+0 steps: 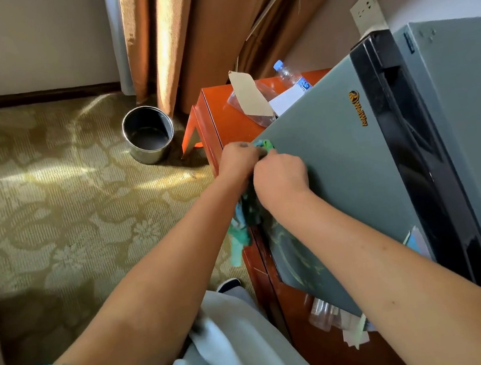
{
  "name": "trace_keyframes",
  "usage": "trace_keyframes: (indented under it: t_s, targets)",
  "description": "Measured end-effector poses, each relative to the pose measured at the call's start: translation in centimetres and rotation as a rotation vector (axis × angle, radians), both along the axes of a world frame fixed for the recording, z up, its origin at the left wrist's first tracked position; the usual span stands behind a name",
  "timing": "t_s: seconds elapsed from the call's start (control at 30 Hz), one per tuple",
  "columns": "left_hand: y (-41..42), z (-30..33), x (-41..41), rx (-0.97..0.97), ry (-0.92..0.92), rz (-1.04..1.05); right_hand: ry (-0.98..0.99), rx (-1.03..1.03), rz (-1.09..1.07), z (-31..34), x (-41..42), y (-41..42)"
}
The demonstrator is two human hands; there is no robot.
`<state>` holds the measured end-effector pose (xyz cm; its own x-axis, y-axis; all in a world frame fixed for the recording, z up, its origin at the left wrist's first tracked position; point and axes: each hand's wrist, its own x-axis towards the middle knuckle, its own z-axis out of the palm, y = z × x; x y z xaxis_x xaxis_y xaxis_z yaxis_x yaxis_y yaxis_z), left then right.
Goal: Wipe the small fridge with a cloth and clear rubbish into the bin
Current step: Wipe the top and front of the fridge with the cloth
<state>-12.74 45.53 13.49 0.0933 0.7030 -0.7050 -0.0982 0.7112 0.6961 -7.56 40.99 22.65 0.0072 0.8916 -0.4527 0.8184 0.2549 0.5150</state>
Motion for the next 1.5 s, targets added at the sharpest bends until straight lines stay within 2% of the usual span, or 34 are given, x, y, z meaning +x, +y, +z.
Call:
trace_keyframes:
  t_s: [0.17,0.27,0.33,0.57,0.77,0.87,1.03,1.27,1.5]
  targets:
    - [-1.0,-3.0,0.5,-0.070,0.075,-0.046,0.018,-0.082,-0.043,-2.6,0.1,-0.5]
    - [-3.7,-4.4,1.2,-0.165,0.050,-0.102,-0.010,-0.198,-0.072,-3.5,0.5,-2.4]
    - [-4.5,-3.5,1.2,-0.157,0.034,-0.124,-0.024,-0.221,-0.068,-3.2,0.5,-2.8]
    - [-0.3,-2.1,0.2,-0.052,0.061,-0.031,0.021,-0.026,-0.001,-1.3,0.0,0.0]
    - [-3.9,-4.9,1.5,-0.117,0.108,-0.129,0.024,-0.137,-0.083,-3.8,0.7,-2.6]
    - [-6.2,-4.3,2.0,-0.125,0.110,-0.184,0.002,-0.192,-0.086,-3.7,1.3,-4.9]
    - [-6.0,-2.4,1.9,-0.075,0.120,-0.153,0.013,-0.150,-0.065,-1.0,1.5,-4.9]
    - [-3.4,1.2,1.3,0.100,0.196,-0.091,0.009,0.016,-0.021,0.7,1.3,-4.3]
    - [-8.4,-2.5,2.8,0.003,0.239,-0.216,0.038,-0.115,-0.112,-1.9,2.1,-8.2]
